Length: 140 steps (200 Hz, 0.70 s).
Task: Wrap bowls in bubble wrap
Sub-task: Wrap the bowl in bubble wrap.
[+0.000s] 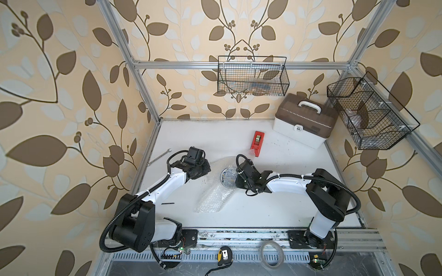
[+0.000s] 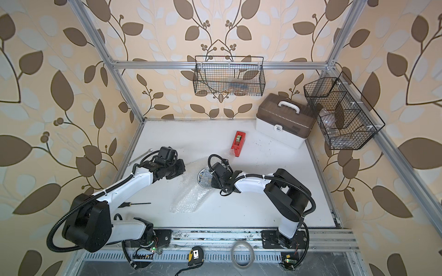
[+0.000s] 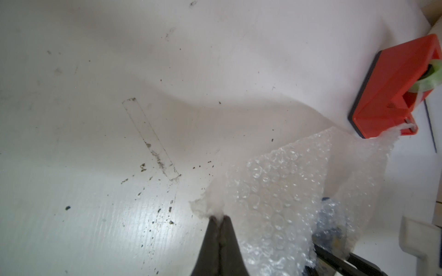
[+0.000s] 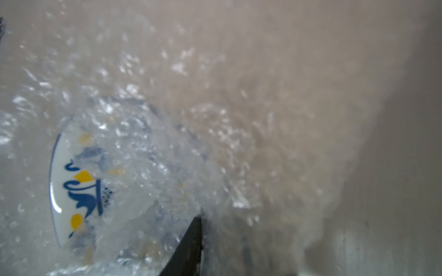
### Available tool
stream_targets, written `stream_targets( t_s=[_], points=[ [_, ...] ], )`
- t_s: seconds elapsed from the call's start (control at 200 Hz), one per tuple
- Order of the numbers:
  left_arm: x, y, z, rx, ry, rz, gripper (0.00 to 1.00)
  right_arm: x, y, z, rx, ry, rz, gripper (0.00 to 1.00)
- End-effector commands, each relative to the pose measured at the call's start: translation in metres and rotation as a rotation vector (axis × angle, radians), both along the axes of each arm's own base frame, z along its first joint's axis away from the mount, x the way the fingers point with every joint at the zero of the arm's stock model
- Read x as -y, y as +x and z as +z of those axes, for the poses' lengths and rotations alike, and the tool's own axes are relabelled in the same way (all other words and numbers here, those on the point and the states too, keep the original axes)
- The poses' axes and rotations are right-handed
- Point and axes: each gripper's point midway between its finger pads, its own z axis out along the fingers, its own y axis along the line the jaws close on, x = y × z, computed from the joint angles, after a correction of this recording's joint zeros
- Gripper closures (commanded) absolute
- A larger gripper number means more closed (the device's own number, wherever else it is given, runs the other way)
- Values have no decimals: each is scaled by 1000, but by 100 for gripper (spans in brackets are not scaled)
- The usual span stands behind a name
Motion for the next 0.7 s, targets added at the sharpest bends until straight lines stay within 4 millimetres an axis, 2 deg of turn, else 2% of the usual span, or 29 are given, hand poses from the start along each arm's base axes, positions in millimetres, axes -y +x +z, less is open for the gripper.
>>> stream_targets(
  t_s=[0.0,0.25,0.435,0.53,0.695],
  points=[
    [19,-11,13,26,-44,-54,100,3,2,-11,-25,-34,-14,71],
    [70,-29,13,39,-106,-171,100,0,7,-15,-27,-25,-22,79],
    [111,-31,20,73,-173,-241,100,-3,10,-14,-17,-7,-28,82],
    [122,-31,16,62,-170,-258,100,-5,10,-12,-15,5,-24,83],
    [137,-32,-3,14,-155,-286,100,-1,8,-7,-6,33,-29,81]
  ],
)
